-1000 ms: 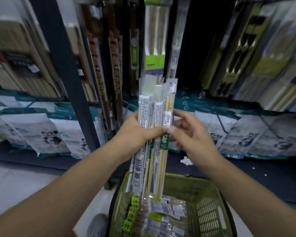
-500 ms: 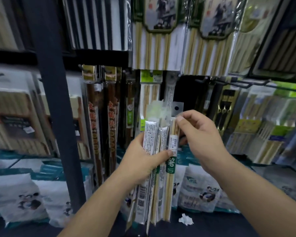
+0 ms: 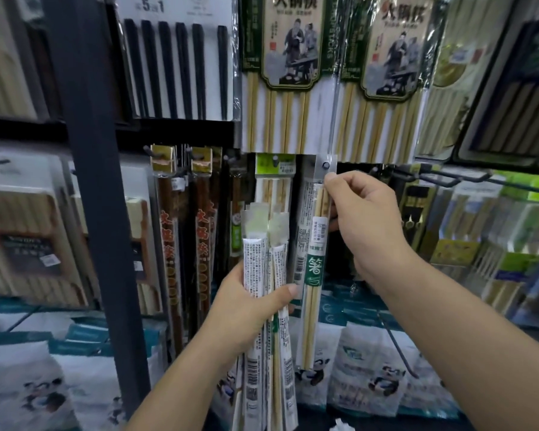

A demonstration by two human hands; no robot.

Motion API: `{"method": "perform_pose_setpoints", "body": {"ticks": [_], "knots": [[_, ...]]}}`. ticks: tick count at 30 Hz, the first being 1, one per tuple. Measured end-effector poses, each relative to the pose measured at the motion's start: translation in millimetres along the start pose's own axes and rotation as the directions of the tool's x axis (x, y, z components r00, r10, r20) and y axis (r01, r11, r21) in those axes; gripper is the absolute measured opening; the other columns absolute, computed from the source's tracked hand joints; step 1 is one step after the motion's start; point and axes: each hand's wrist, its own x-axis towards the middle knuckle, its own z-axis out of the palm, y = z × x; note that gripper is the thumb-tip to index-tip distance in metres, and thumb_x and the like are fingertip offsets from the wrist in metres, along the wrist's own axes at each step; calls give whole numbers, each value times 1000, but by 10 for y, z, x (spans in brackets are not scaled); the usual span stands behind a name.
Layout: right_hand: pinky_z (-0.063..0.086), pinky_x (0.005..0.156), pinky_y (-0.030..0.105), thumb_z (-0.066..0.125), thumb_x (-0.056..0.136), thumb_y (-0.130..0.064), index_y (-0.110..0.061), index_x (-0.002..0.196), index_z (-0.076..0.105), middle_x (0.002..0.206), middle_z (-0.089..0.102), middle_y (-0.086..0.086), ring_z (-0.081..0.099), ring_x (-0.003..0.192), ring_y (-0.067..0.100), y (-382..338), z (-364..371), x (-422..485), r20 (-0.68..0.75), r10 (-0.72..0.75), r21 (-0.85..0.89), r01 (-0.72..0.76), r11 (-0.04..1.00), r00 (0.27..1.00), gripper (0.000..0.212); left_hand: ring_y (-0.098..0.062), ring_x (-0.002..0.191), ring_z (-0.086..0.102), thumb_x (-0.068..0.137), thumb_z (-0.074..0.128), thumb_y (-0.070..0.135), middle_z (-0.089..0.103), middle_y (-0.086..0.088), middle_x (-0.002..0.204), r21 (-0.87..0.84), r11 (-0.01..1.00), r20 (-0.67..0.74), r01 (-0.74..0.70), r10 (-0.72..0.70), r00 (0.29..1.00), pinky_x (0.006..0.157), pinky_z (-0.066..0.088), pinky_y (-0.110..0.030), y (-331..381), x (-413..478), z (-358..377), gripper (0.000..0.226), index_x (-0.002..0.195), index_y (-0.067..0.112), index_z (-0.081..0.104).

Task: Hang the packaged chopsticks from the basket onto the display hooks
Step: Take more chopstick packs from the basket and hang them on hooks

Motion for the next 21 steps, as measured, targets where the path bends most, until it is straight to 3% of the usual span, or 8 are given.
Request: {"method": "perform_pose_setpoints", "body": {"ticks": [5,12,16,21], "knots": [[56,74,52,60,100,-28,0,85,66,75,58,17,52,69,23,26,28,50,-18,35,3,-35,999,999,32,-8,85,77,79,87,22,79,11,97,-35,999,7,-2,2,1000,65,56,-13,6,-22,-34,41,115,26,67],[47,65,38,60,100,-30,6,87,61,74,51,16,46,67,21,212,76,160,-40,60,-27,-61,998,997,38,-6,85,76,80,87,25,79,13,97,-33,999,10,-9,9,1000,65,55,-12,-10,-59,-63,40,113,30,66],[43,53,17,60,100,-38,-10,77,67,56,50,-8,46,53,7,334,110,269,-98,27,-114,-38,993,995,37,-6,83,76,80,87,24,79,12,96,-50,999,5,-17,17,1000,65,53,-8,-16,-64,-68,38,113,28,67],[42,61,25,62,98,-43,-14,77,68,64,60,-9,57,64,8,462,137,362,-151,25,-221,-58,974,988,36,-6,80,76,82,86,21,79,12,94,-80,997,0,-21,21,1000,61,53,-9,-7,-64,-63,37,112,27,67]]}}
